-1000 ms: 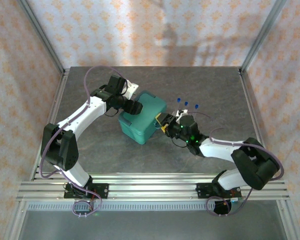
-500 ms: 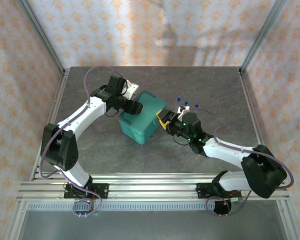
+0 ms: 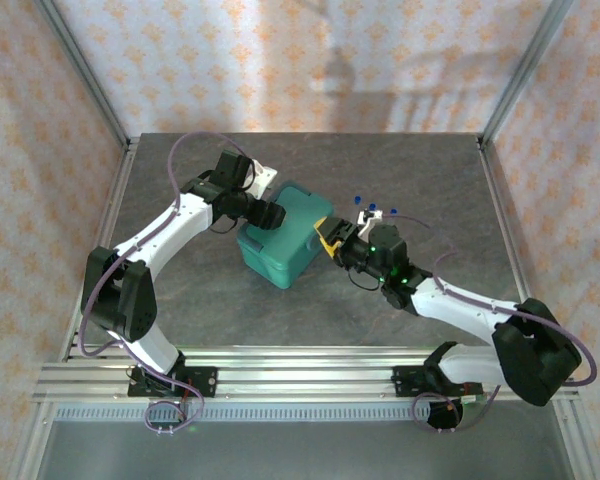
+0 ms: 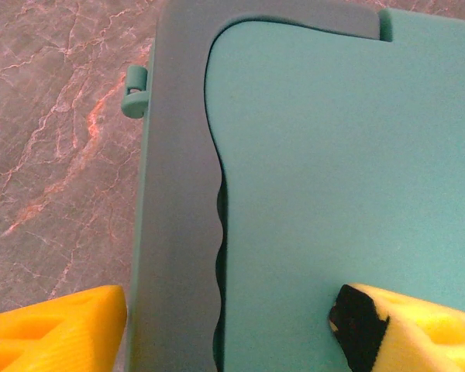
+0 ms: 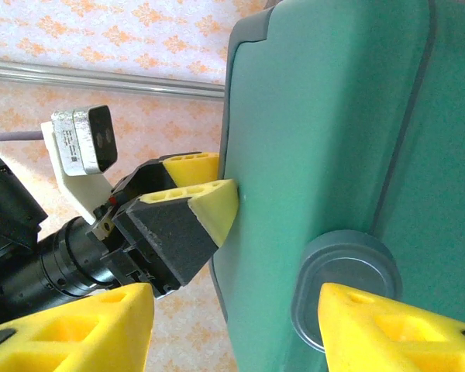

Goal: Organize the chemistry lab equipment

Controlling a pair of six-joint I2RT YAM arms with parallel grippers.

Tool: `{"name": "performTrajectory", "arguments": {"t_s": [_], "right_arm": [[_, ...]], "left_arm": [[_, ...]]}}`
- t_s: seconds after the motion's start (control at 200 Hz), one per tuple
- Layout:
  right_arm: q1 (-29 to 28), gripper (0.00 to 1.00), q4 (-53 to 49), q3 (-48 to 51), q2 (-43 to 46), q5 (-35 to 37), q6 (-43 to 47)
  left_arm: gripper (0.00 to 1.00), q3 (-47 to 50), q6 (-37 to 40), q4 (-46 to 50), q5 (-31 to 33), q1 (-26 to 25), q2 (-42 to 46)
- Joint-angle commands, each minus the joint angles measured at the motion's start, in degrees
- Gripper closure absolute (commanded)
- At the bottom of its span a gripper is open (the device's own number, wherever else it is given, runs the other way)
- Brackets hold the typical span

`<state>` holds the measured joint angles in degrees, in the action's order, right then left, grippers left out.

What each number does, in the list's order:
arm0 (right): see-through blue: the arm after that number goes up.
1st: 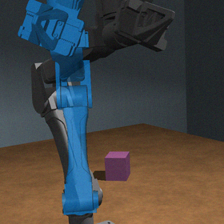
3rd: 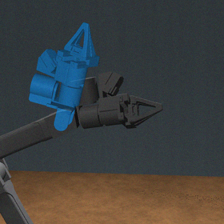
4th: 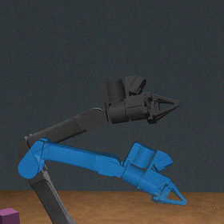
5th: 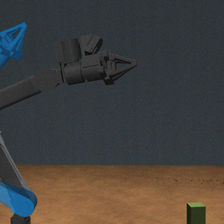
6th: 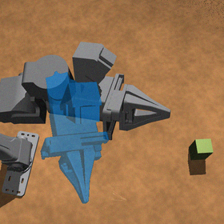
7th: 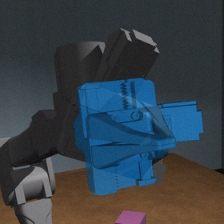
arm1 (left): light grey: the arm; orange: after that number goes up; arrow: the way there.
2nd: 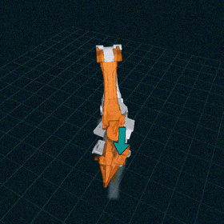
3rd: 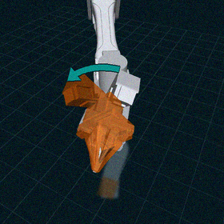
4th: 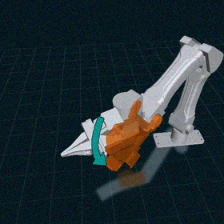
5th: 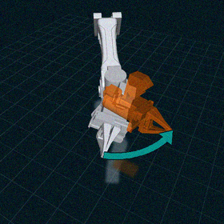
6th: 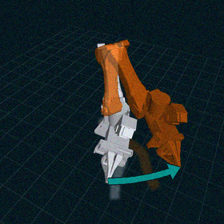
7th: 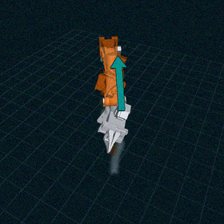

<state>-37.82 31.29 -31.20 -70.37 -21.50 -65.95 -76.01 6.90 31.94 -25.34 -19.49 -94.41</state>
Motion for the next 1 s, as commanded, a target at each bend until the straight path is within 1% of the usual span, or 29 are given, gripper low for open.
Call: {"name": "performTrajectory", "arguments": {"t_s": [0.0,0.14,0.305,0.501,0.656,0.896,0.996], "right_arm": [[0.0,0.41,-0.9,-2.6,0.5,-0.9,1.2],[-0.1,0.42,1.8,-3.5,-1.9,-2.1,0.5],[-0.4,0.42,2.5,-5.2,-3.8,-2.7,0.7],[-0.5,0.42,4.1,-4.6,-5.9,-3.0,0.1],[-0.7,0.42,3.1,-3.1,-5.5,-2.7,-0.2],[-0.8,0.42,-0.3,-1.0,-2.4,-1.7,0.5],[-0.7,0.42,0.3,-0.4,-2.7,-1.6,0.3]], "left_arm": [[0.24,2.8,0.8,6.3,0.0,-1.1,-3.6],[0.24,2.8,0.8,6.3,0.0,-1.1,-3.7],[0.24,3.0,0.9,6.4,0.1,-1.1,-3.6],[0.24,3.2,0.9,6.4,0.1,-1.1,-3.5],[0.24,3.4,1.0,6.4,0.2,-1.1,-3.3],[0.24,3.1,0.8,6.2,-0.2,-1.1,-3.7],[0.24,2.9,0.7,6.2,-0.3,-1.1,-4.0]]}}
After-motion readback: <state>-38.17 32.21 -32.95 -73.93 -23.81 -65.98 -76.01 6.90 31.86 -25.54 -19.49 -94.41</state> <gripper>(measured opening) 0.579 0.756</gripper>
